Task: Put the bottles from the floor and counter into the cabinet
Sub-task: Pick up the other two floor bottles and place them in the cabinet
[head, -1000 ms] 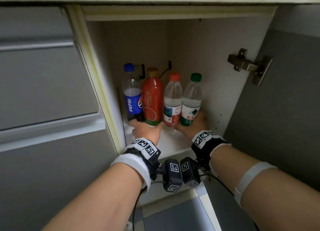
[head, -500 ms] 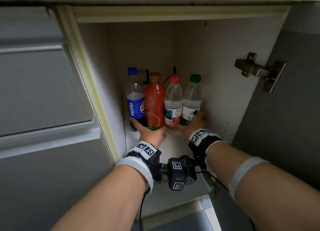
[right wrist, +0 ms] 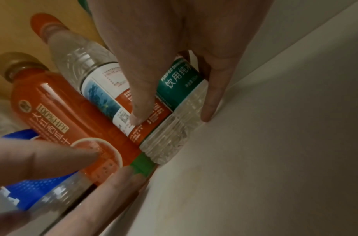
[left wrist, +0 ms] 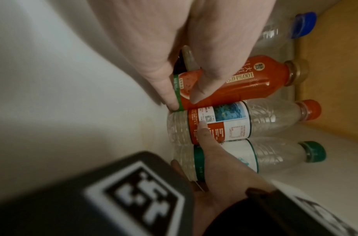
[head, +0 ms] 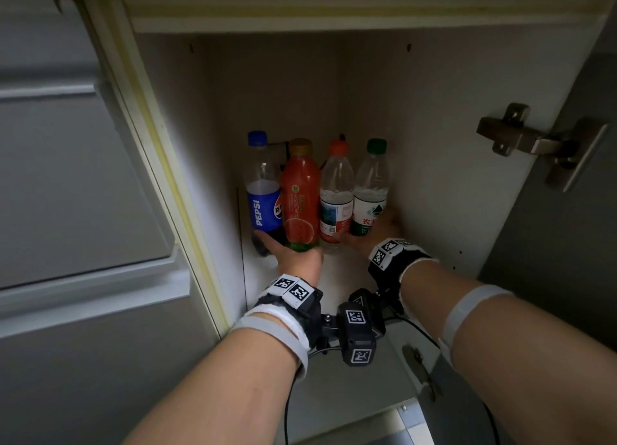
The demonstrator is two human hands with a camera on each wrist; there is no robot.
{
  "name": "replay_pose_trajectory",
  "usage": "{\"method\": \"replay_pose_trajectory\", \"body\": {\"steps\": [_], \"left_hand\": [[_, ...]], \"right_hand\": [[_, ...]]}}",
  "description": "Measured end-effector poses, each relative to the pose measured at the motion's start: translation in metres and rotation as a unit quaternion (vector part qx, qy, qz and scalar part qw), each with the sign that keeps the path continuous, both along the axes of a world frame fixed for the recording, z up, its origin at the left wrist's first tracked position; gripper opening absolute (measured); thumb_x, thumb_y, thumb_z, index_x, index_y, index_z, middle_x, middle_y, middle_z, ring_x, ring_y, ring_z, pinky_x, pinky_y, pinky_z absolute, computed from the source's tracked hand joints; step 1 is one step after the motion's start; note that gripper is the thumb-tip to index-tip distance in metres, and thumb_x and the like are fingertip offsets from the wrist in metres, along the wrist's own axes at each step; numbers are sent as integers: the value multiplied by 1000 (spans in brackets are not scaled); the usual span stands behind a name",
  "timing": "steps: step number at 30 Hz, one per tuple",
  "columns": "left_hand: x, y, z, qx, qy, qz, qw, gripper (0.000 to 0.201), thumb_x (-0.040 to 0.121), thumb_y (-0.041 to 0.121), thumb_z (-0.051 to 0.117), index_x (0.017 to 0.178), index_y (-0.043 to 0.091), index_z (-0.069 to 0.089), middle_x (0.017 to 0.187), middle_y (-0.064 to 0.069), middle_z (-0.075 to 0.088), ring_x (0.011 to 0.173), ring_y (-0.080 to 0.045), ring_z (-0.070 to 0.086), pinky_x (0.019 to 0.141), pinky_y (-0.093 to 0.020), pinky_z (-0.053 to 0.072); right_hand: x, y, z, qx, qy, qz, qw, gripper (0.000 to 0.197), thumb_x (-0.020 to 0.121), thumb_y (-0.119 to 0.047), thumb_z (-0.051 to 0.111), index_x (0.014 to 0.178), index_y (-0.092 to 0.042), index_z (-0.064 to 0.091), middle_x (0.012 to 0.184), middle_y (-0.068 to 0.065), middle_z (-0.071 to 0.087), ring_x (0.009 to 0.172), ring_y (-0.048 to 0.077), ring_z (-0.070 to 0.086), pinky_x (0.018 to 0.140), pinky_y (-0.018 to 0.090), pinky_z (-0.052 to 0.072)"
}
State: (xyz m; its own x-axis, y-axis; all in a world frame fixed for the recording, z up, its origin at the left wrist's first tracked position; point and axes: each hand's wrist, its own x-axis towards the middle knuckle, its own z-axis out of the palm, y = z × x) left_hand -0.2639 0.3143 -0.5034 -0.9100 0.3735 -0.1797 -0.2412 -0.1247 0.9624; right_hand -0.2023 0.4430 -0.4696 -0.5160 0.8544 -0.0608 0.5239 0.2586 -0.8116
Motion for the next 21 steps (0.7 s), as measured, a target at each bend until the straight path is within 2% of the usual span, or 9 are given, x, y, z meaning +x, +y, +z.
{"method": "replay_pose_trajectory", "body": {"steps": [3, 5, 7, 9, 12, 14, 16, 18, 21], "left_hand": [[-3, -2, 3, -14, -12, 21, 1000, 128, 55, 9, 69, 132, 74, -10, 141, -11, 50, 117, -39, 60, 99, -62, 48], [-4, -1, 0, -20, -21, 21, 999, 128, 55, 9, 68, 132, 75, -11, 138, -14, 53, 117, -41, 62, 98, -63, 48], [8, -6, 14, -9, -40, 13, 999, 129, 60, 2, 64, 133, 74, -14, 135, -4, 52, 113, -36, 62, 98, -62, 48], [24, -9, 27, -21, -44, 5, 999, 122, 73, -6, 60, 146, 59, -14, 122, 8, 46, 104, -28, 58, 99, -55, 50], [49, -18, 44, -101, 5, -37, 994, 89, 85, -1, 56, 155, 33, 14, 114, 0, 56, 106, -31, 58, 100, -51, 51], [64, -28, 52, -185, 70, -86, 976, 66, 88, 4, 56, 147, 23, 36, 99, -2, 62, 102, -31, 63, 95, -39, 51], [79, -42, 64, -270, 134, -131, 944, 49, 89, 8, 57, 137, 20, 52, 109, -5, 67, 103, -26, 64, 89, -29, 48], [94, -60, 81, -332, 177, -168, 911, 42, 89, 12, 57, 130, 21, 59, 119, -7, 67, 105, -25, 65, 93, -32, 51], [114, -89, 116, -398, 218, -204, 868, 41, 89, 16, 57, 129, 23, 60, 122, -6, 63, 105, -25, 65, 96, -36, 52]], "right_hand": [[-3, 5, 2, 7, -25, 46, 999, 146, 24, -73, 81, 149, -18, 29, 149, 5, 46, 132, 27, 50, 107, 44, 44], [4, 2, 6, 16, -26, 75, 997, 122, 45, -65, 83, 147, -20, 36, 147, 4, 49, 131, 26, 52, 108, 44, 44], [17, -4, 12, 26, -5, 82, 996, 91, 63, -48, 84, 140, -20, 47, 139, 5, 57, 124, 26, 58, 105, 44, 47], [30, -8, 17, 22, 14, 87, 996, 68, 69, -41, 82, 128, -20, 57, 126, 5, 66, 115, 25, 64, 100, 43, 51], [54, -18, 29, 22, 20, 93, 995, 46, 81, -31, 74, 121, -13, 60, 112, -2, 67, 104, 18, 64, 89, 25, 46], [73, -33, 44, 58, -24, 93, 994, 28, 89, -27, 64, 115, -16, 61, 102, -3, 64, 96, 17, 61, 79, 19, 39], [89, -47, 57, 92, -69, 100, 988, 20, 90, -29, 60, 106, -18, 66, 100, 3, 70, 93, 23, 66, 75, 21, 42], [103, -61, 74, 100, -106, 119, 982, 17, 88, -31, 60, 99, -20, 67, 99, 4, 72, 91, 25, 67, 78, 27, 50], [127, -91, 107, 128, -148, 153, 969, 17, 87, -33, 62, 98, -21, 66, 101, 4, 67, 90, 25, 65, 77, 30, 52]]}}
